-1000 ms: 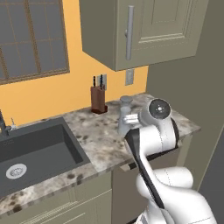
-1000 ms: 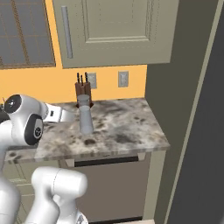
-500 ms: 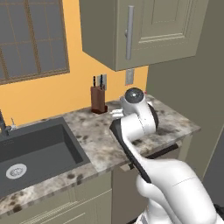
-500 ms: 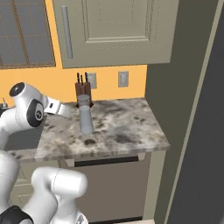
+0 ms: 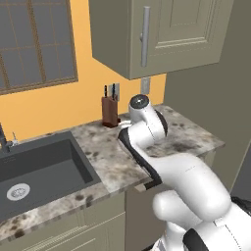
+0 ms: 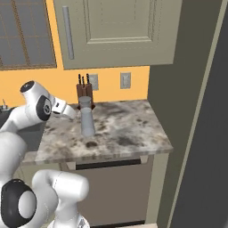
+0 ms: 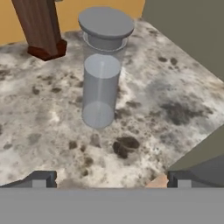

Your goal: Move the squash and brussel sprout from the second highest shelf to the top shelf to make space. Then, place the pitcher from the counter on the cleared second highest shelf.

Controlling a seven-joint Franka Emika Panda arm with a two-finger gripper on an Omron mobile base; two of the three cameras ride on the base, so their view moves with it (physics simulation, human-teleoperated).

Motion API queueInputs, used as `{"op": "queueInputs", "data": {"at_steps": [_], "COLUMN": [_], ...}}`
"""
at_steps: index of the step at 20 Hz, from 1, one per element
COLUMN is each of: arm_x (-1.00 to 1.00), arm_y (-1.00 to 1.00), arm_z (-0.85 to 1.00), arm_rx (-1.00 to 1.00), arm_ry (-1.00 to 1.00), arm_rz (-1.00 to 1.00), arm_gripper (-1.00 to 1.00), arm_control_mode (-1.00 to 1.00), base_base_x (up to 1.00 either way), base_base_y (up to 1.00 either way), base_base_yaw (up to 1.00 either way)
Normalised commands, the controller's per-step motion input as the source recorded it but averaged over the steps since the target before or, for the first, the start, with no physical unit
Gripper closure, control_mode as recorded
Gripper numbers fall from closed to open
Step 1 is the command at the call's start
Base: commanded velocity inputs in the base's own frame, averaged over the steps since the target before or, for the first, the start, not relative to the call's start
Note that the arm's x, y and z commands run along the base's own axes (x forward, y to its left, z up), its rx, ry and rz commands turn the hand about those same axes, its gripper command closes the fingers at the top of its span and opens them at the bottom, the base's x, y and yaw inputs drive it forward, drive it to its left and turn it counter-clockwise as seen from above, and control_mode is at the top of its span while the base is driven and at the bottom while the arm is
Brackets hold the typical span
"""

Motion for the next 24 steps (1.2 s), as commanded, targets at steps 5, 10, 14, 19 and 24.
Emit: {"op": "queueInputs", "data": {"at_steps": [5,10,14,19,24], "arm_x": [0.31,0.35,0.40,0.39,0.34], "arm_y": [-0.02,-0.06,-0.07,-0.02,-0.03], "arm_z": [-0.31,-0.29,-0.18,-0.05,-0.01], "arm_rx": [0.00,0.00,0.00,0.00,0.00], "arm_ry": [-0.01,0.00,0.00,0.01,0.02], "arm_rz": [-0.13,-0.13,-0.11,-0.05,-0.01], "arm_gripper": [-1.00,-1.00,-1.00,-1.00,-1.00], "arm_control_mode": [-1.00,-1.00,-1.00,-1.00,-1.00], "base_base_x": [0.00,0.00,0.00,0.00,0.00], "base_base_y": [0.00,0.00,0.00,0.00,0.00], "base_base_yaw": [0.00,0.00,0.00,0.00,0.00]}}
